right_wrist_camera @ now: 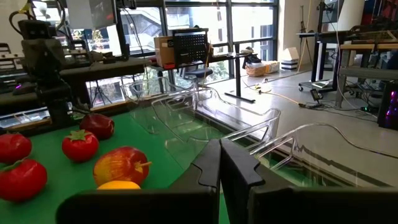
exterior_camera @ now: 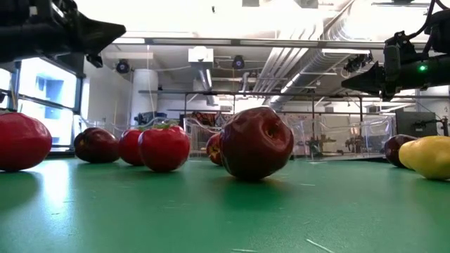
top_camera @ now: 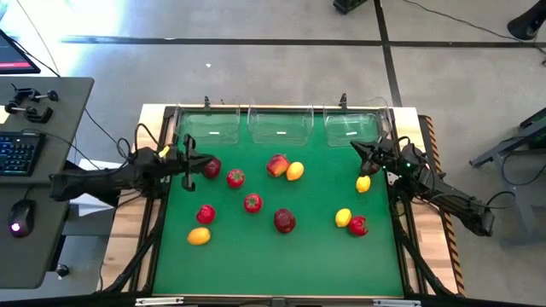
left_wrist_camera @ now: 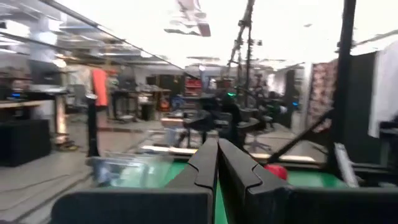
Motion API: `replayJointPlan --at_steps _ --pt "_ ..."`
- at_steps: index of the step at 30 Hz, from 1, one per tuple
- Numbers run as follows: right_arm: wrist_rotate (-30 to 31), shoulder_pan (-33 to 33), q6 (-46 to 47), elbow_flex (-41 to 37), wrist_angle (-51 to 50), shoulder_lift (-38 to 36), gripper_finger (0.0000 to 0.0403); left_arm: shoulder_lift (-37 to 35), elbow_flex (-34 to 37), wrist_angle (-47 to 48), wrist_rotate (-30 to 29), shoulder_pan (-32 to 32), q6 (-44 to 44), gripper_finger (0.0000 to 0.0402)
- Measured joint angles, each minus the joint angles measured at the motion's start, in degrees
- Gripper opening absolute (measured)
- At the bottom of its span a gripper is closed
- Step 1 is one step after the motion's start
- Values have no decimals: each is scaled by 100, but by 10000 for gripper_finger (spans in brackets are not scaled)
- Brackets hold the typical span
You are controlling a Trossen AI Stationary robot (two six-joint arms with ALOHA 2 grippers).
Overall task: Sort produce into baskets
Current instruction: Put the red tomato into the middle transparent bin
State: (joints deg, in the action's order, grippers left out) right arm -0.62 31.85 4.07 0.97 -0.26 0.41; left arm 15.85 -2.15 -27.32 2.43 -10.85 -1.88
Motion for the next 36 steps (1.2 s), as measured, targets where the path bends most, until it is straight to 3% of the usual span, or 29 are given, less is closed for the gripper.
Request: replayJointPlan --at_steps 8,15,19,23,27,36 --pt "1 0 0 0 -1 0 0 767 0 -216 -514 1 286 0" --pt "0 -1 1 0 -1 0 0 1209 0 -306 -1513 0 -591 0" --pt "1 -1 -1 0 -3 0 0 1330 -155 -365 -1432 45 -434 0" --pt "0 -1 0 0 -3 0 0 1546 -255 -408 -818 235 163 0" --pt "1 -1 1 0 -3 1 0 1900 -505 -697 -845 529 -605 0" --pt "1 -1 -1 0 -3 0 0 3124 -1563 -390 -915 1333 370 0"
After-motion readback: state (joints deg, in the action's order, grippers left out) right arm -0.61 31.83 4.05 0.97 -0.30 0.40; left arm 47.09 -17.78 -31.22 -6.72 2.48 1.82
